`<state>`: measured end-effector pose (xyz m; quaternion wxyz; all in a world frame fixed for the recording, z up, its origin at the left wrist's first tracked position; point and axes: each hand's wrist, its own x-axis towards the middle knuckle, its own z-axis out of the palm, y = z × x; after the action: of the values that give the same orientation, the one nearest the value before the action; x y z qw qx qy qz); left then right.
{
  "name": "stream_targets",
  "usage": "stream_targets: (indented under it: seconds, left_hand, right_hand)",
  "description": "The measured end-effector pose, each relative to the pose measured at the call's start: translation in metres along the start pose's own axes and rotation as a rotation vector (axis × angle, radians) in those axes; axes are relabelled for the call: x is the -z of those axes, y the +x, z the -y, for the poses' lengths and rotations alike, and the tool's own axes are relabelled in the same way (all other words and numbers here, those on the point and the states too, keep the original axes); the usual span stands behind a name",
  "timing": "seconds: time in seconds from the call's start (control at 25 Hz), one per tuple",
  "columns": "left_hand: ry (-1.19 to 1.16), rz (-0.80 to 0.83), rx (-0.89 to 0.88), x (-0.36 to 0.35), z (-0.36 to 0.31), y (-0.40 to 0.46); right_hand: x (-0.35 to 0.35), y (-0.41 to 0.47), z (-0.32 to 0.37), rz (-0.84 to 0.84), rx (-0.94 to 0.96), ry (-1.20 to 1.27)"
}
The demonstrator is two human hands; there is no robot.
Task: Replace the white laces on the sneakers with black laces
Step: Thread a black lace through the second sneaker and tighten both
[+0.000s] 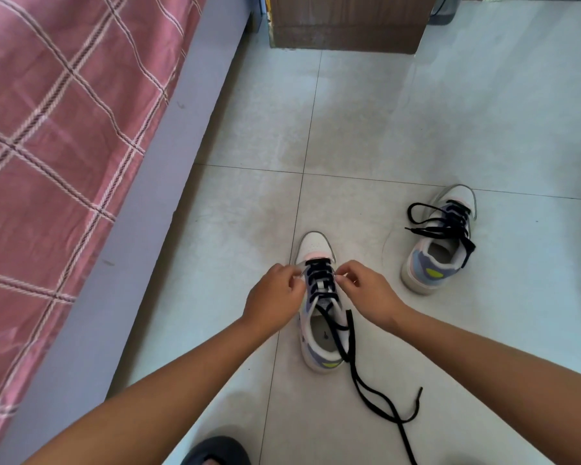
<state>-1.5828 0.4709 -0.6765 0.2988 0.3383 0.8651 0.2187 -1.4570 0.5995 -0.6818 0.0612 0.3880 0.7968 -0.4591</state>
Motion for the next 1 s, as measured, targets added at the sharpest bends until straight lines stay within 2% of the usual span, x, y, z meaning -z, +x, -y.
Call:
stream_targets:
  seconds: [0.08,0.24,0.48,0.6,0.76,0.88,1.0]
  left_hand:
    - [0.048,-0.006,-0.036,0.003,-0.006,0.023]
    - [0.13,0.085,-0.1,-0.004,-0.024,0.05]
    - [0.26,0.096,0.003,-0.011,-0.032,0.057]
    - [0.281,0.136,0.037,-0.013,-0.035,0.06]
    - [0.304,0.261,0.181,-0.013,-0.042,0.064]
    - [0.138,0.328,0.2,-0.011,-0.041,0.067]
    - [-0.165,0.266,0.197,-0.009,-0.029,0.062]
  right_hand:
    - [0.001,0.017,0.007,0.017,0.022,-0.027]
    - [0.003,0.04,0.019,0.094,0.085,-0.164]
    - [-0.008,0.051,0.037,0.136,0.097,-0.639]
    - [-0.009,0.06,0.043,0.212,-0.004,-0.648]
    - [-0.009,0.065,0.059,0.232,-0.12,-0.648]
    - [-0.003,0.063,0.061,0.216,-0.118,-0.615]
    - [0.003,0.065,0.038,0.234,-0.165,-0.271]
